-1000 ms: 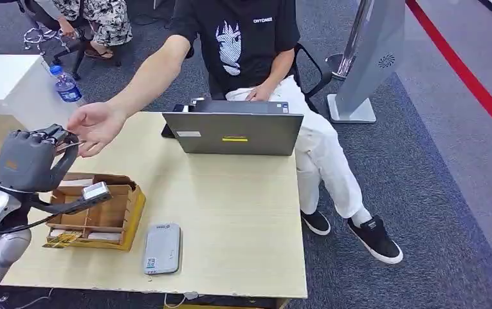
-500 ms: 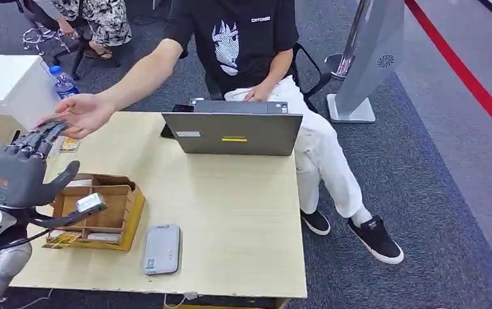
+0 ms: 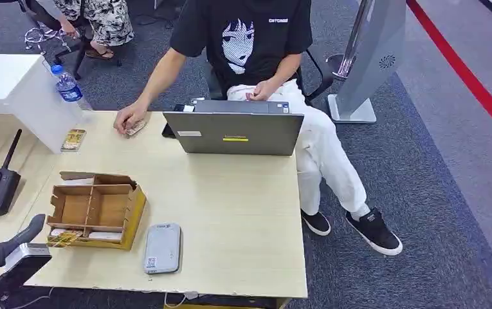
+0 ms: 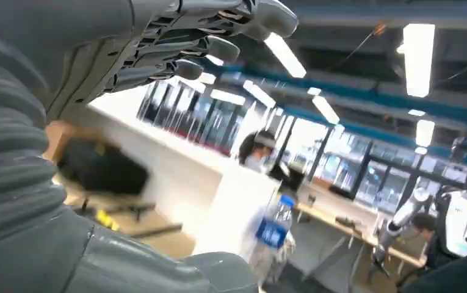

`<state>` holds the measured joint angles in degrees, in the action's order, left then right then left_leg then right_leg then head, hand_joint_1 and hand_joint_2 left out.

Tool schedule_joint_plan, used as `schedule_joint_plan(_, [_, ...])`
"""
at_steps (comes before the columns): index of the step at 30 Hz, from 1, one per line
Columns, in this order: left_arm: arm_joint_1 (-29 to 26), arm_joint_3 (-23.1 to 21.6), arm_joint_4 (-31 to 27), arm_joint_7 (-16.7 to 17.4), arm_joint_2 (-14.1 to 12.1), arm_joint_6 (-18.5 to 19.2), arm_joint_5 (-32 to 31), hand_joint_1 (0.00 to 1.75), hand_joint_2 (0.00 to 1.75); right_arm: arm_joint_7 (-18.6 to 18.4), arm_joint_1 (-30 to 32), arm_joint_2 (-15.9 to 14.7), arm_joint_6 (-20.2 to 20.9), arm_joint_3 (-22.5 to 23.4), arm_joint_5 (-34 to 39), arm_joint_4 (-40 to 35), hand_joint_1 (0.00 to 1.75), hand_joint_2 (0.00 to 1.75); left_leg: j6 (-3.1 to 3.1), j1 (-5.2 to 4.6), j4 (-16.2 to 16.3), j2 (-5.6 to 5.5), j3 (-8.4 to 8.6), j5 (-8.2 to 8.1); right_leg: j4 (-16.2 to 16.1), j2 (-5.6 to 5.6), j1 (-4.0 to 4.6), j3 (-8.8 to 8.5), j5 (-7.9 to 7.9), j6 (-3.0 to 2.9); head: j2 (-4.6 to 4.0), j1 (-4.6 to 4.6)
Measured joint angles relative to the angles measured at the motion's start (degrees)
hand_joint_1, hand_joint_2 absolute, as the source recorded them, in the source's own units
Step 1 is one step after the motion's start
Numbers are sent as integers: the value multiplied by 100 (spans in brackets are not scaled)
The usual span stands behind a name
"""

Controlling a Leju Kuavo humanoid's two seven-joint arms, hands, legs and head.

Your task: Pass the card to the sensor for recognition and then transmit it.

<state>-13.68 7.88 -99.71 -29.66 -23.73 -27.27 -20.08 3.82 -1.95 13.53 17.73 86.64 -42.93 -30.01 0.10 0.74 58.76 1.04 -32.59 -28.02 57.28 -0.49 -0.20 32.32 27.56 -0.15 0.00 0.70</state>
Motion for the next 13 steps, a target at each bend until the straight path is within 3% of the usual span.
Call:
schedule_joint_plan(2, [-147,408,-83,-133,328,447,528,0,175,-50,2,52,41,9,61,-124,0,175,0,1,0,3,2,0,0,4,0,-1,-1,0,0,0])
schedule_joint_plan(7, [-85,1926,13,-272,1427,2888,2221,0,175,-131,8,225,133,138,79,-420,0,175,0,0,0,-1,2,0,-1,-1,0,0,-1,1,0,-2])
schedule_joint_plan(9, [-2,2461,101,-296,1729,3252,2277,0,175,-133,9,269,149,146,98,-483,0,175,0,0,0,1,5,0,-1,2,0,1,-1,1,0,-2])
schedule_joint_plan(13, [142,3186,201,-295,2181,3481,2220,0,175,-133,4,317,149,170,120,-572,0,175,0,0,0,-5,3,0,-1,-4,0,-1,-1,1,0,0])
